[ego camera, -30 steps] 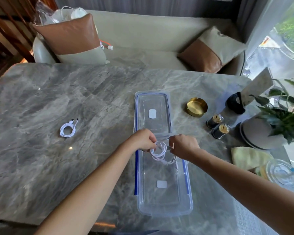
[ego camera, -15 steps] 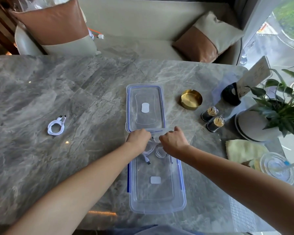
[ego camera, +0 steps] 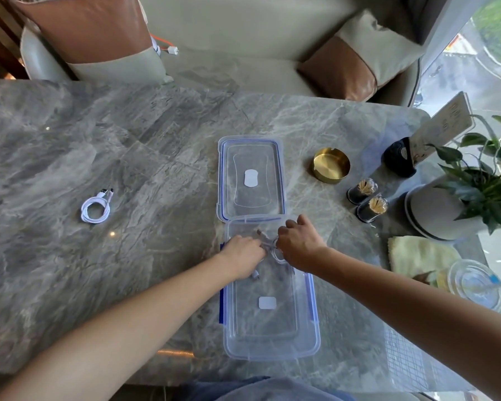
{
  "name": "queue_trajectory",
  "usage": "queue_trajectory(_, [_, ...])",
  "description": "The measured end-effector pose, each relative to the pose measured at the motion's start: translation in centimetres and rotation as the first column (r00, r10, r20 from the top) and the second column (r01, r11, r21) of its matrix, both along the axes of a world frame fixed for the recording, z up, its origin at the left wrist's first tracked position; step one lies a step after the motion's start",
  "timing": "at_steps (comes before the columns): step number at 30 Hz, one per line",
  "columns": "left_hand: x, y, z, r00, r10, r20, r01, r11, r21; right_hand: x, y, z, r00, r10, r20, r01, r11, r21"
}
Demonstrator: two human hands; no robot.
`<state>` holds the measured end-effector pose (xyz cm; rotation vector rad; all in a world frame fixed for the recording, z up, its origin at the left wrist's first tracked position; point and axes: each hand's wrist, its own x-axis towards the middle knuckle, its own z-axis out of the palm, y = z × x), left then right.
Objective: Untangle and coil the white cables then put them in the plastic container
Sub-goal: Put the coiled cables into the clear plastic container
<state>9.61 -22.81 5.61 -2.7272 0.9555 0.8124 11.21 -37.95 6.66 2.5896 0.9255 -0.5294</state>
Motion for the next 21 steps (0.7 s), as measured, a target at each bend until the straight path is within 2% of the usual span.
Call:
queue_trajectory(6, [-0.21, -0.43, 0.25, 0.999, -0.031, -0.031, 0.034, 0.991, 0.129, 0.0, 0.16, -0.45, 0.999, 0.045, -0.019, -0.048, 0.99, -0.131])
queue_trajectory(16, [-0.51, -0.29, 0.27, 0.999, -0.026, 0.043, 0.011, 0.946, 0.324, 0.22, 0.07, -0.32, 1.0, 0.012, 0.022, -0.009, 0.991, -0.134])
queue_trajectory(19, [-0.6, -0.23, 0.51, 0.999, -0.03, 0.041, 0.015, 0.946, 0.325, 0.42, 0.17, -0.16, 1.0, -0.008, 0.013, 0.01, 0.996, -0.093])
queue_trajectory(21, [-0.83, 0.12, 0.74, 0.999, -0.016, 0.048, 0.003, 0.966, 0.259, 0.77, 0.3, 0.15, 0.995, -0.095, -0.011, 0.095, 0.994, 0.048])
